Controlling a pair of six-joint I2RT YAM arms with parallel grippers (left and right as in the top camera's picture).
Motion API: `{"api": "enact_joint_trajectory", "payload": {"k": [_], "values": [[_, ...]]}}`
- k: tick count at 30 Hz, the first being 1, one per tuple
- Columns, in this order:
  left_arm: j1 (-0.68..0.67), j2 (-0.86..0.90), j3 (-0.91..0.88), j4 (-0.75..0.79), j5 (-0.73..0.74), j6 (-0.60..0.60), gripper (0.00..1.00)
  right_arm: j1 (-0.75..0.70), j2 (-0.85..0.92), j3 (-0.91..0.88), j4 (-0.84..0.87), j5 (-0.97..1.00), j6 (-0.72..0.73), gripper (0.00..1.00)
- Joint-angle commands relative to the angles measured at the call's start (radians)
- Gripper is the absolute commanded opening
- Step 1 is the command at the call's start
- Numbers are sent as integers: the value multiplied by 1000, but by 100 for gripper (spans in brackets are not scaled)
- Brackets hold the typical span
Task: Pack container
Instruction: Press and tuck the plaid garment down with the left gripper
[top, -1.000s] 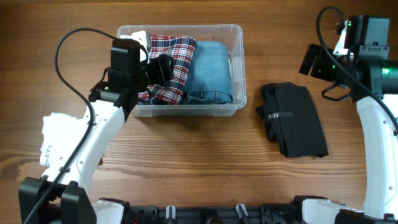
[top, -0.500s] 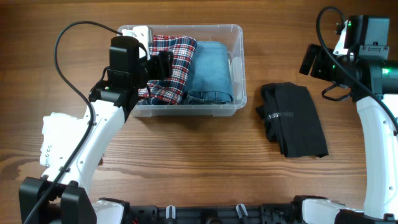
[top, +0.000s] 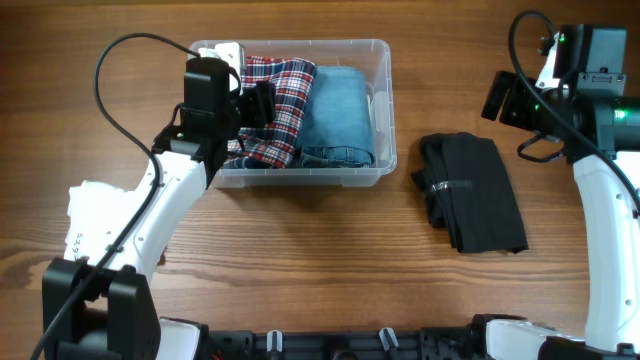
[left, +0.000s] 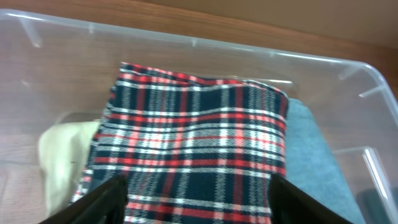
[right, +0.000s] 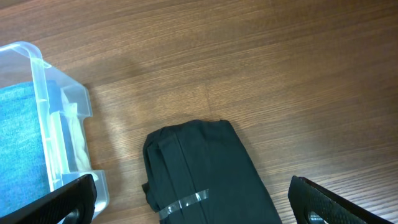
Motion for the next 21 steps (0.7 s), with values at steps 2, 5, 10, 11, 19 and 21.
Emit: {"api": "enact_joint_trajectory", "payload": {"k": [2, 5, 10, 11, 19, 21], "values": [[8, 6, 3, -13, 69, 10, 61, -3, 8, -5, 2, 17, -12, 100], [8, 7, 3, -11, 193, 10, 64, -3, 8, -5, 2, 17, -12, 100], [3, 7, 3, -6, 247, 9, 70, -3, 8, -5, 2, 17, -13, 100], [-2, 6, 3, 1, 269, 9, 69, -3, 8, -5, 2, 17, -12, 100], [-96, 8, 3, 108, 353, -70, 9, -3, 8, -5, 2, 17, -12, 100], [-134, 15, 3, 142, 304, -71, 4, -3, 8, -5, 2, 17, -12, 100]]}}
